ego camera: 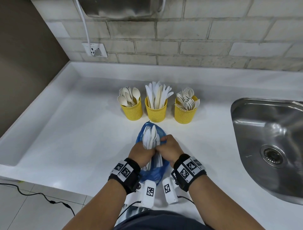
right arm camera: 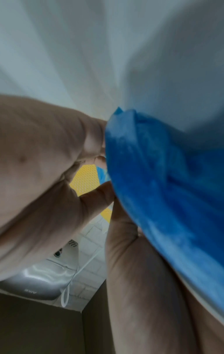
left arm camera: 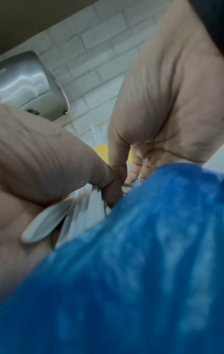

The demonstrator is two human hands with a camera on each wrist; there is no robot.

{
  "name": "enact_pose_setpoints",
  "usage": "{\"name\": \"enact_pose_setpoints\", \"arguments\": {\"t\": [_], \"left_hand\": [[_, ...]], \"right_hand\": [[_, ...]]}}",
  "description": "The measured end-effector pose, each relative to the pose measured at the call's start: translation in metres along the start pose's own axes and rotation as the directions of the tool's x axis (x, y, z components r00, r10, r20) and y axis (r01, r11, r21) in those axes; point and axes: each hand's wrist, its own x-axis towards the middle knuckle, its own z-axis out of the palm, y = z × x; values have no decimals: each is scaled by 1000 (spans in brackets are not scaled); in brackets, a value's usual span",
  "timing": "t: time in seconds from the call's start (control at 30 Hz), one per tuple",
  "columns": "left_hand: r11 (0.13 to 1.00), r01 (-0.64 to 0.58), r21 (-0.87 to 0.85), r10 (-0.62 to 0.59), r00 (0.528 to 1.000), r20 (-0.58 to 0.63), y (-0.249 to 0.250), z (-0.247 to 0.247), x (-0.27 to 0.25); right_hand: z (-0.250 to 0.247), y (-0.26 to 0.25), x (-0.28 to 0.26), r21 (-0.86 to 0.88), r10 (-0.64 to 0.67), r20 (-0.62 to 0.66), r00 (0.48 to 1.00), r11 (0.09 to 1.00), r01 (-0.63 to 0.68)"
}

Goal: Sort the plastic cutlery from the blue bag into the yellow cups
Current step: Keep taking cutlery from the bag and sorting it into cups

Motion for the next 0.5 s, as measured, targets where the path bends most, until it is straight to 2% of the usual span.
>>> {"name": "enact_pose_setpoints", "arguments": {"t": [0.1,0.27,0.37,0.5], "left_hand": [[1000,-16,-3,16,999,36,1,-1,-4],[997,-66,27,66,998,15,1,-5,-7],[993,-107,51,105,993,57,1,-8,-10],[989,-74,-126,82,995,57,-3,-14,-15]], "right_hand": [[2,5,1,46,14,22,1000,999,-15],[7,17,12,221,71,38,997,972,-78],[4,16,12,278,67,56,996,957,-80],[-5,4,-3,349,16,138,990,935,-63]]}}
